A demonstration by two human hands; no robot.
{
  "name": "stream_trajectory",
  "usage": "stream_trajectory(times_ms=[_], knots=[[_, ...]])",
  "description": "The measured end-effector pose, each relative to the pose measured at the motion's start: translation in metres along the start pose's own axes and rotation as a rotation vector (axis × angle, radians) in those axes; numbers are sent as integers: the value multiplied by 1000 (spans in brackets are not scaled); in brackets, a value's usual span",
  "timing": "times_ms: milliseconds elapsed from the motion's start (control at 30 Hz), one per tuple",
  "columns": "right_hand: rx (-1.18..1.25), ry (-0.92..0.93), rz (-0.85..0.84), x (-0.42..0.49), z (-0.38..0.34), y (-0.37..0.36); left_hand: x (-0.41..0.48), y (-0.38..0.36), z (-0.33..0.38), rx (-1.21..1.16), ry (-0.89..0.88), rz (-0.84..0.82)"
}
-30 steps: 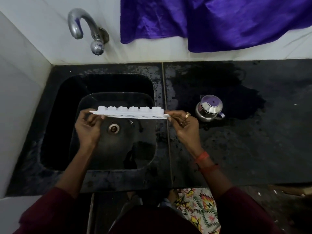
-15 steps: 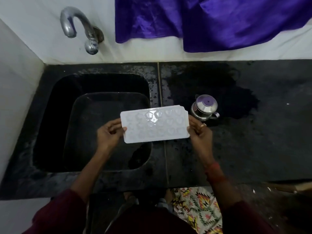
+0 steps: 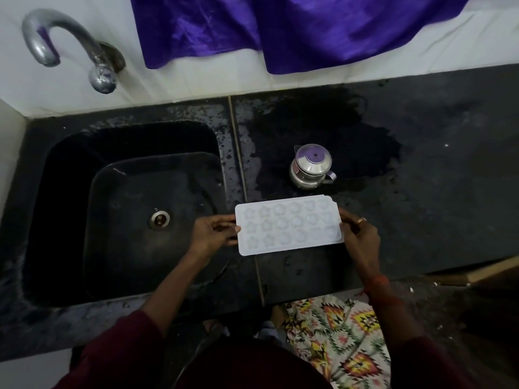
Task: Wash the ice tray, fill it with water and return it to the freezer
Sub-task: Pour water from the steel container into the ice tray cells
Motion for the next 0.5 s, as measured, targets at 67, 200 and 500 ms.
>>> stream_trajectory(times_ms=[67, 200, 500], knots=[[-8, -17, 17, 7, 1, 6, 1, -7, 4, 15, 13, -11], [-39, -22, 41, 17, -4, 17, 1, -21, 10, 19, 30, -35], [-122, -29, 129, 29, -17, 23, 3, -38, 18, -34, 29, 2]])
Point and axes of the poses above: each hand's wrist, its own x-axis towards the middle knuckle, its own y-axis out of the back of the hand, z = x × y, the point moved 5 cm from there along x, towards the middle knuckle, and after that the axes turned 13 degrees about x, right-handed, at the moved point
